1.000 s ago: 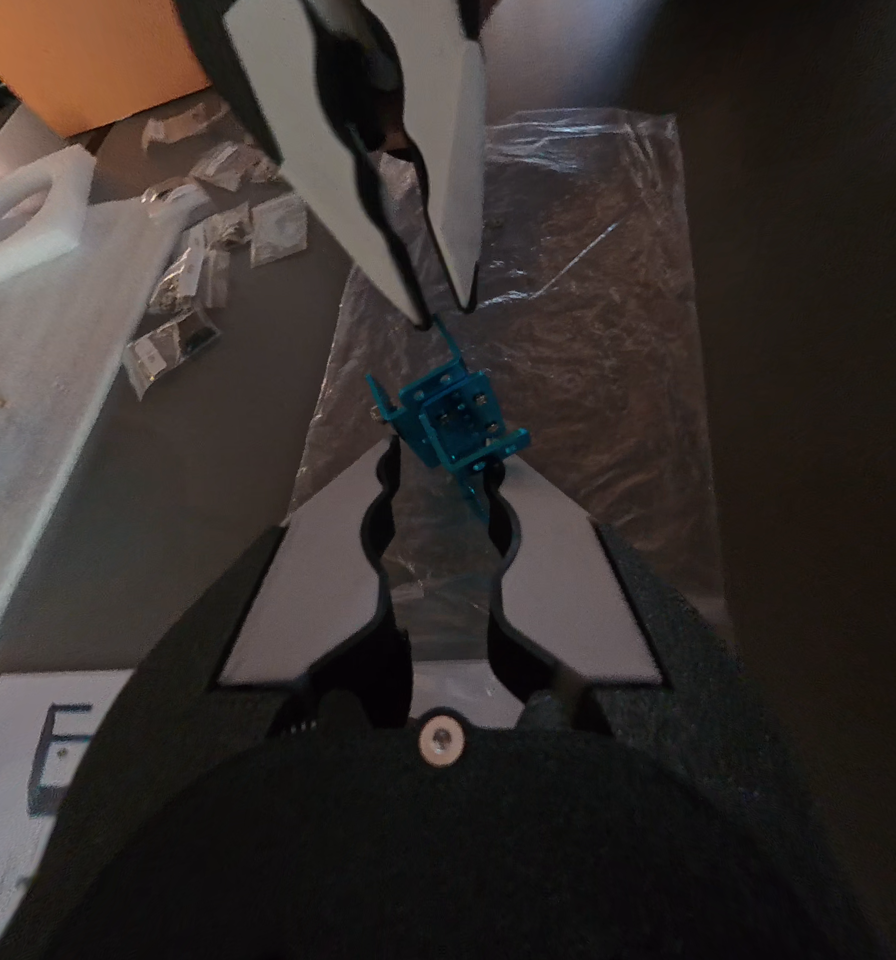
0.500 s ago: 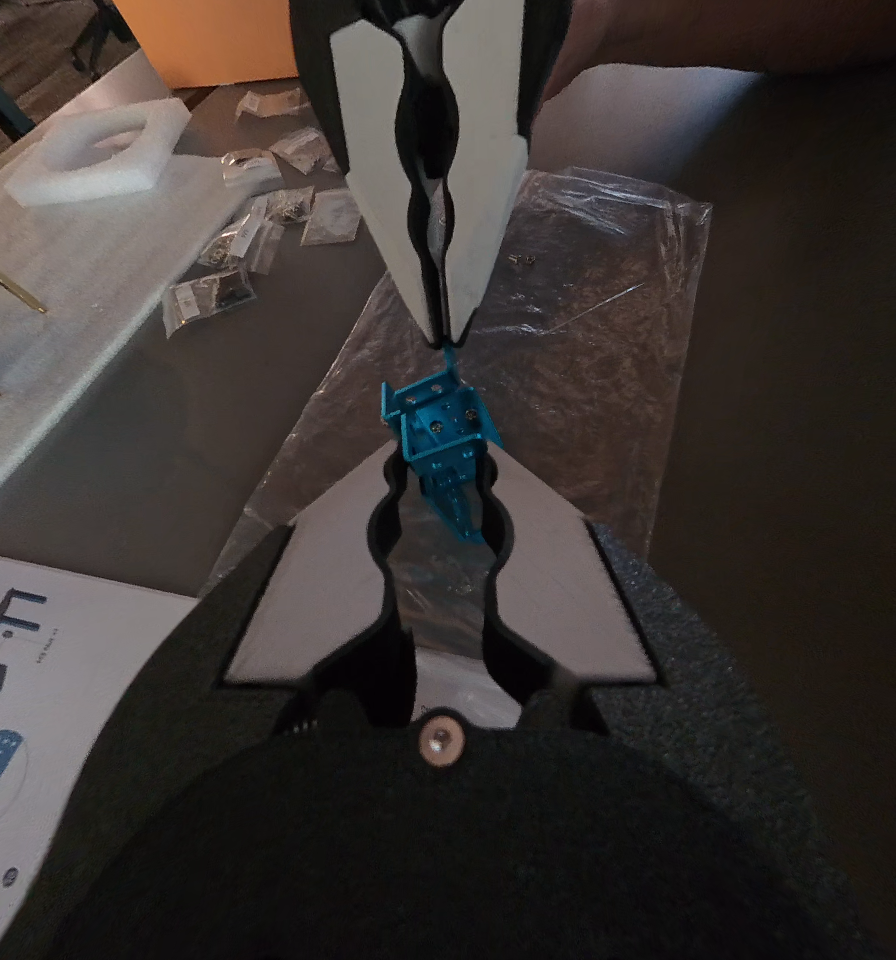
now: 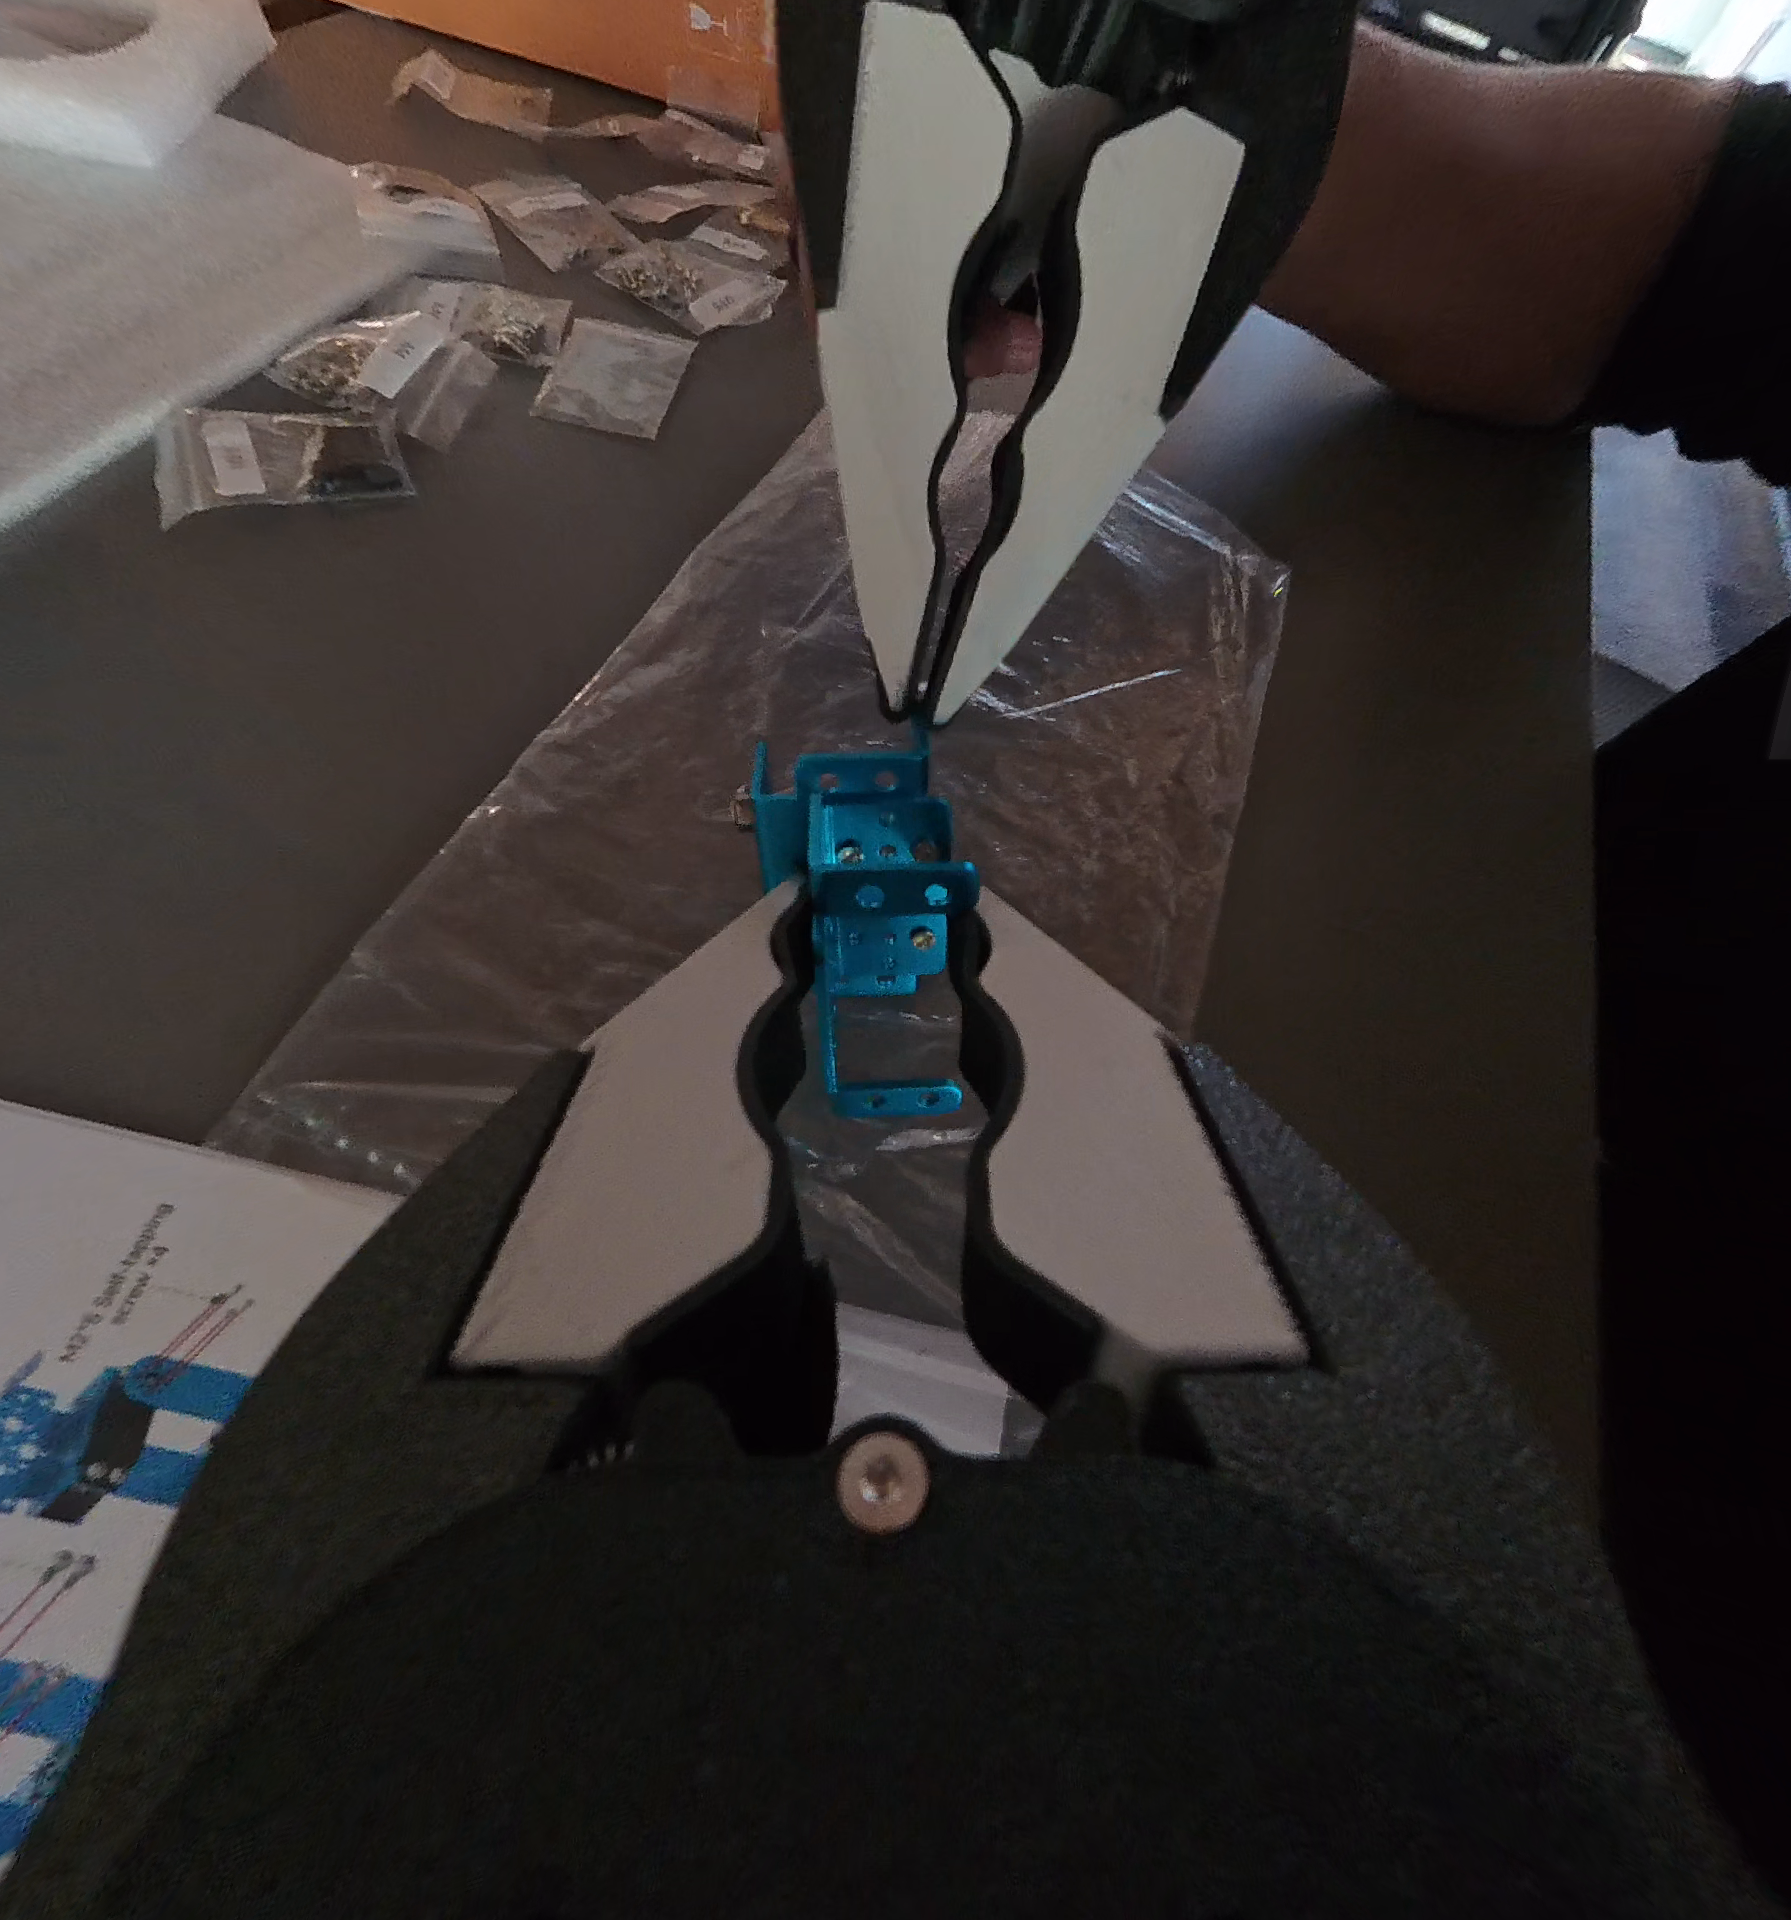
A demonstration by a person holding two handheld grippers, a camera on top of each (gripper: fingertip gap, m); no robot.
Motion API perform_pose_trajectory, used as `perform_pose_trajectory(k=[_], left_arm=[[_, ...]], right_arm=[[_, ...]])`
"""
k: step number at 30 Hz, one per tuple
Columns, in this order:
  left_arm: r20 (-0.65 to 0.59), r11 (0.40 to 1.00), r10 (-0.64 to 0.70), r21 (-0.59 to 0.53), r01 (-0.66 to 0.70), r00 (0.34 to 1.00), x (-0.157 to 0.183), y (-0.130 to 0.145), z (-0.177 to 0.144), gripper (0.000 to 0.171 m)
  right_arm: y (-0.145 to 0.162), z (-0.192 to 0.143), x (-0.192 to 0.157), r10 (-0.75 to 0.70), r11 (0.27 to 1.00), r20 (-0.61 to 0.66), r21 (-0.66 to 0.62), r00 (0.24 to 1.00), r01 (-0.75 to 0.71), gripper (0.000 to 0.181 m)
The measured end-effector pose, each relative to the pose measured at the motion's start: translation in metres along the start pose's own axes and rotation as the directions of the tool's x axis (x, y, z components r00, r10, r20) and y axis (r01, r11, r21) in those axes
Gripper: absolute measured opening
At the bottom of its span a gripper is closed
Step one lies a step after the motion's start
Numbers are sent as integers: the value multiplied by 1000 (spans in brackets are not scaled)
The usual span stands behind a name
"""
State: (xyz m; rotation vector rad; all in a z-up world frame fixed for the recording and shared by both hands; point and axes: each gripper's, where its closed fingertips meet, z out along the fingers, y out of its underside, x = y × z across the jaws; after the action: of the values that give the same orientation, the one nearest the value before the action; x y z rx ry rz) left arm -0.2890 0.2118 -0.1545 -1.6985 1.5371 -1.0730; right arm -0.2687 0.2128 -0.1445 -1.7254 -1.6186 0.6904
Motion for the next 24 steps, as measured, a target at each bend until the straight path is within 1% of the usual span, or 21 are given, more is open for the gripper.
perform_pose_trajectory(k=[4, 5, 6, 11, 14, 18, 20, 24], left_arm=[[-48, 998, -68, -1, 68, 997, -1, 0, 1, 22], [-35, 997, -77, -1, 77, 996, -4, 0, 1, 10], [-31, 997, -79, 2, 79, 996, -5, 0, 0, 5], [-6, 999, -47, -1, 47, 999, -5, 0, 1, 5], [21, 999, -36, 7, 36, 999, -7, -1, 1, 5], [49, 997, -52, 63, 49, 997, -14, -9, -4, 3], [35, 993, -68, 102, 64, 997, -17, -15, -8, 2], [2, 981, -56, 184, 55, 998, -14, -28, -15, 1]], right_arm=[[1, 1, 0, 7, 1000, 4, 2, 1000, -7, 2], [2, 1, 0, 10, 1000, 7, 4, 1000, -10, 2], [2, 1, 0, 12, 1000, 11, 3, 1000, -12, 2], [2, 0, 0, 41, 999, 34, 19, 999, -42, 2], [3, 0, 2, 41, 999, 23, 17, 999, -42, 2], [-1, -1, 6, 62, 997, 4, 49, 998, -62, 2], [-8, -5, 11, 97, 990, -1, 101, 995, -97, 2], [-23, -17, 12, 152, 968, 43, 197, 988, -157, 2]])
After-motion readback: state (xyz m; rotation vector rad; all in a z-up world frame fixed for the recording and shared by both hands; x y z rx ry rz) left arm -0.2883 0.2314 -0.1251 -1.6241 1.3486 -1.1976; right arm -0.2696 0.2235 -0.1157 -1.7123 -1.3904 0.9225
